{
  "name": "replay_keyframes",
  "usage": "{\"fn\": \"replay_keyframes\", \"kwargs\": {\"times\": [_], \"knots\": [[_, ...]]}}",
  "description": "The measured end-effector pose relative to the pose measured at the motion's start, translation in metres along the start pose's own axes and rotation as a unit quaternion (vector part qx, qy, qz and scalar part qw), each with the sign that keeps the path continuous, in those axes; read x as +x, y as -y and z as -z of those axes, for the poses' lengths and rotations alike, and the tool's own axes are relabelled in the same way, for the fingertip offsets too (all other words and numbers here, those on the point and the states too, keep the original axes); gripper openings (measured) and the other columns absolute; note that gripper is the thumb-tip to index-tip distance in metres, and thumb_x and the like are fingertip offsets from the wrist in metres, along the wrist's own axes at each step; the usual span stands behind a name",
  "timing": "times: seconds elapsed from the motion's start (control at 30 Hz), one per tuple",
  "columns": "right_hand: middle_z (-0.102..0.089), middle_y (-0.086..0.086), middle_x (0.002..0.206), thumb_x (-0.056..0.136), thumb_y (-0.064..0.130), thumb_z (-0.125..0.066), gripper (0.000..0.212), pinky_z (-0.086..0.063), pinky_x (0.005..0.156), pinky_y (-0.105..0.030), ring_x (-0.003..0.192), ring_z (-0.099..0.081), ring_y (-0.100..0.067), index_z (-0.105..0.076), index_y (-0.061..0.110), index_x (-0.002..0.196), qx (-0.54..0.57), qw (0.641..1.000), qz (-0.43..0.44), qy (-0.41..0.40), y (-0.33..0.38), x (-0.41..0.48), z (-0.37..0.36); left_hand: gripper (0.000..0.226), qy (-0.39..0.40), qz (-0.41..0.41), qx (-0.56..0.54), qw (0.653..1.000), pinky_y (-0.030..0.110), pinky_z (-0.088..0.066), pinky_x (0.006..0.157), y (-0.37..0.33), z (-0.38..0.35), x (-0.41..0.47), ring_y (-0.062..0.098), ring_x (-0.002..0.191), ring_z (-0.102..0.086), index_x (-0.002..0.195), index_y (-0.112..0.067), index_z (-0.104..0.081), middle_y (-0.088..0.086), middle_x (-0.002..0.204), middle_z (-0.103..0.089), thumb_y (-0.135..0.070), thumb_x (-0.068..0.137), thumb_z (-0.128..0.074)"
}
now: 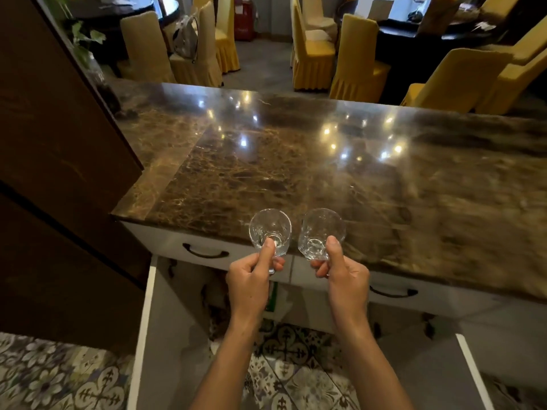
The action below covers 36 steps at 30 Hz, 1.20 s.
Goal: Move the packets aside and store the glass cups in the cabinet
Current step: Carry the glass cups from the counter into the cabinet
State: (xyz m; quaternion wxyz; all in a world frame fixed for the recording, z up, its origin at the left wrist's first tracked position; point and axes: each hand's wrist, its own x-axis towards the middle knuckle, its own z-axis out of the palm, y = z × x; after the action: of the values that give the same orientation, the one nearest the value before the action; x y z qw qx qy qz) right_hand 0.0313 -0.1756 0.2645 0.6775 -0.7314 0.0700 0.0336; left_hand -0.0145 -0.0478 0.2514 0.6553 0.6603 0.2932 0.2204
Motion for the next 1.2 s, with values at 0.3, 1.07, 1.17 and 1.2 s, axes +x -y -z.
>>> {"fn": "replay_keyframes", "kwargs": {"times": [0.3, 1.07, 1.17, 1.2], "knots": [[-0.074, -0.004, 0.066, 0.093, 0.059, -0.059, 0.062, -0.052, 0.069, -0.022, 0.067, -0.071, -0.017, -0.067, 0.014, 0.051, -0.061, 0.994, 0.038, 0.079, -0.059, -0.016, 0.103, 0.044, 0.003, 0.043, -0.012, 0.999, 0.052, -0.058, 0.088, 0.053, -0.039, -0.09, 0.031, 0.082, -0.074, 0.066, -0.009, -0.077, 0.014, 0.074, -0.076, -0.041, 0.093, -0.063], [-0.071, -0.009, 0.058, 0.096, 0.022, -0.066, 0.052, -0.048, 0.066, -0.033, 0.058, -0.06, -0.025, -0.067, 0.011, 0.046, -0.153, 0.968, -0.18, 0.079, -0.5, 0.096, -0.002, 0.045, -0.001, 0.125, 0.043, 0.991, 0.035, -0.059, 0.073, 0.494, -0.011, 0.025, 0.026, 0.068, -0.073, 0.059, -0.002, -0.074, 0.011, 0.064, -0.073, -0.031, 0.093, -0.067], [-0.075, -0.003, 0.061, 0.1, 0.019, -0.061, 0.038, -0.048, 0.054, -0.029, 0.052, -0.059, -0.019, -0.069, 0.009, 0.064, -0.143, 0.961, -0.205, 0.114, -0.558, 0.135, -0.02, 0.05, -0.003, 0.124, 0.061, 0.99, 0.031, -0.043, 0.055, 0.568, -0.027, 0.05, 0.012, 0.044, -0.053, 0.044, -0.009, -0.063, -0.005, 0.043, -0.054, -0.019, 0.092, -0.071], [-0.07, 0.002, 0.05, 0.101, 0.014, -0.06, 0.036, -0.05, 0.051, -0.026, 0.05, -0.061, -0.015, -0.07, 0.004, 0.067, -0.117, 0.969, -0.185, 0.114, -0.58, 0.145, -0.024, 0.052, -0.004, 0.129, 0.058, 0.99, 0.03, -0.037, 0.052, 0.591, -0.033, 0.059, 0.009, 0.041, -0.045, 0.038, -0.014, -0.056, -0.008, 0.039, -0.047, -0.019, 0.087, -0.072]]}}
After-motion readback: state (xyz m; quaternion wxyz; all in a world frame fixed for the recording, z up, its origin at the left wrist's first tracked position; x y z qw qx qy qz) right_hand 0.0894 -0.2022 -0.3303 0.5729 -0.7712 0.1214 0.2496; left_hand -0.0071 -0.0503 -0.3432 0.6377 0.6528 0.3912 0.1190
